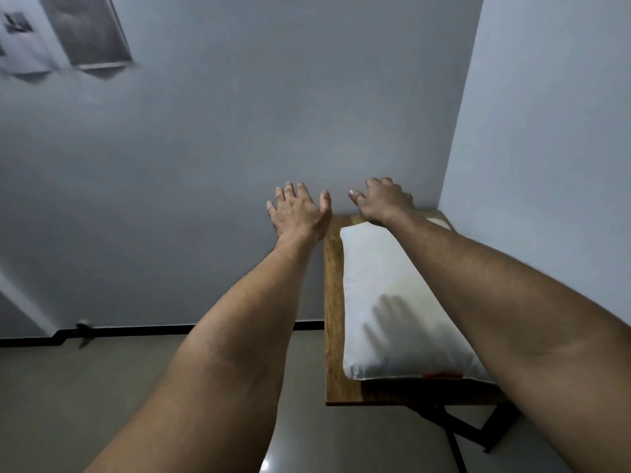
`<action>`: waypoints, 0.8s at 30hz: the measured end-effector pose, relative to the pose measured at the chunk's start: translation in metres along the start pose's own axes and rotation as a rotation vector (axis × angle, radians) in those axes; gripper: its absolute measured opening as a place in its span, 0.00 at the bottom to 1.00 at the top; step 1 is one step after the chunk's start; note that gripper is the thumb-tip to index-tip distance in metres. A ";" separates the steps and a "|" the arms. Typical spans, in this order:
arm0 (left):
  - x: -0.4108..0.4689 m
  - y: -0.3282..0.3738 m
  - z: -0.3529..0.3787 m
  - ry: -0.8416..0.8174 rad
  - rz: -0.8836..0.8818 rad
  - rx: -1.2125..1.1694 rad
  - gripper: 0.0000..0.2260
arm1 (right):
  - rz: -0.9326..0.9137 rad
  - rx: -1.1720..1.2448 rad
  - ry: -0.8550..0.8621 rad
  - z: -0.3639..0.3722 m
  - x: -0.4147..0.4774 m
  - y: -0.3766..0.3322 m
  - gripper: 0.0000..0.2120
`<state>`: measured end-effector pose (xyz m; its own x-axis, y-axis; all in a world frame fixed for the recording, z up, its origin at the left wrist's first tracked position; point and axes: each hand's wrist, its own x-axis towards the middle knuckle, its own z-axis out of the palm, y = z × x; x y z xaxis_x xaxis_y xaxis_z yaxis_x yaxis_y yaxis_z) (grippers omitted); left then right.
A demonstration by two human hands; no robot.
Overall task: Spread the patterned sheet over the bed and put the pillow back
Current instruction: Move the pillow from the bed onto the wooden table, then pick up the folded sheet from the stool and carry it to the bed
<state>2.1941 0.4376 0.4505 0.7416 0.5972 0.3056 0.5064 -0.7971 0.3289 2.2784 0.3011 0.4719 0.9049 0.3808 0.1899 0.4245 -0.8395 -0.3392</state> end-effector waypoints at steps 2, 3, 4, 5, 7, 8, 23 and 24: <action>-0.006 -0.022 -0.022 0.024 -0.027 0.012 0.33 | -0.051 0.007 -0.007 -0.001 -0.011 -0.030 0.30; -0.009 -0.034 -0.033 0.038 -0.040 0.021 0.33 | -0.074 0.017 -0.007 -0.001 -0.016 -0.046 0.30; -0.012 -0.047 -0.045 0.050 -0.055 0.029 0.33 | -0.095 0.028 -0.004 -0.001 -0.022 -0.062 0.30; -0.015 -0.059 -0.055 0.059 -0.071 0.038 0.33 | -0.115 0.038 -0.004 -0.002 -0.027 -0.078 0.30; -0.023 -0.091 -0.078 0.090 -0.116 0.067 0.33 | -0.168 0.051 -0.010 -0.001 -0.039 -0.115 0.29; -0.027 -0.107 -0.089 0.104 -0.141 0.082 0.34 | -0.198 0.058 -0.016 0.001 -0.046 -0.133 0.29; -0.145 -0.337 -0.243 0.365 -0.668 0.244 0.34 | -0.750 0.156 -0.158 0.049 -0.160 -0.397 0.28; -0.159 -0.349 -0.254 0.378 -0.712 0.261 0.34 | -0.795 0.171 -0.166 0.051 -0.171 -0.413 0.28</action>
<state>1.7883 0.6433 0.5140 0.0338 0.9172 0.3970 0.9168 -0.1866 0.3531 1.9497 0.6026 0.5326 0.3202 0.8993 0.2979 0.9259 -0.2304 -0.2994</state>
